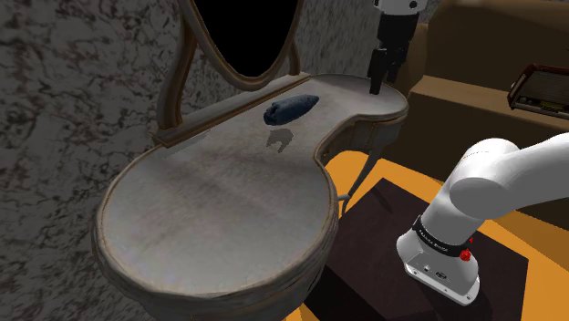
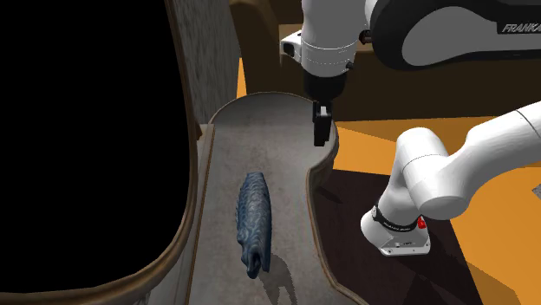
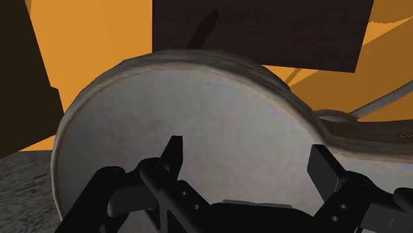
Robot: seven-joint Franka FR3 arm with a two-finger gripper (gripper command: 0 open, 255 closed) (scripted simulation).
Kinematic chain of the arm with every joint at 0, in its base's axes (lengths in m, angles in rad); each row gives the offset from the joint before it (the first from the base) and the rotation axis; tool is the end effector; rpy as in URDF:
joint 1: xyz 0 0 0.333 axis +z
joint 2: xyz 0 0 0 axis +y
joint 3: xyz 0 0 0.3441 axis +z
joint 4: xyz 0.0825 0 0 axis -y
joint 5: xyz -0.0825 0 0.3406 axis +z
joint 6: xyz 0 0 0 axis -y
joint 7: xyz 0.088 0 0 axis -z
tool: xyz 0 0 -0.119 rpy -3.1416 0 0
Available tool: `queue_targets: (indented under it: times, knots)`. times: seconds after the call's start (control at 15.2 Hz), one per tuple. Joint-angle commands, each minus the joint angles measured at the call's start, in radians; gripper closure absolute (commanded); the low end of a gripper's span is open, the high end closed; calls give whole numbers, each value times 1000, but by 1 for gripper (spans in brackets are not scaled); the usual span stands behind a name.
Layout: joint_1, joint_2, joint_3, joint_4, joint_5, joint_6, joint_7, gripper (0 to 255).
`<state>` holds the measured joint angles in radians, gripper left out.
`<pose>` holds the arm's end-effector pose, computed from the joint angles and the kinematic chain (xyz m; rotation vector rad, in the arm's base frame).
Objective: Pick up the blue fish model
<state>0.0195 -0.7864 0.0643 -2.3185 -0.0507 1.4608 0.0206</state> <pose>0.2306 0.0209 0.6051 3.0402 0.0592 -0.1036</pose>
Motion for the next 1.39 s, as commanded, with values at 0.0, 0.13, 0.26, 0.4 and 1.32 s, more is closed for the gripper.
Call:
queue_targets:
  times: [0.0,0.13,0.26,0.4,1.32]
  knots:
    - [0,0,0,0,0,0,0,0]
    - [-23,-7,48,-5,72,-4,146,0]
    - [-47,-8,97,-5,146,1,292,0]
    - [-73,-2,146,1,217,13,437,0]
    - [-315,197,493,182,547,274,1408,0]
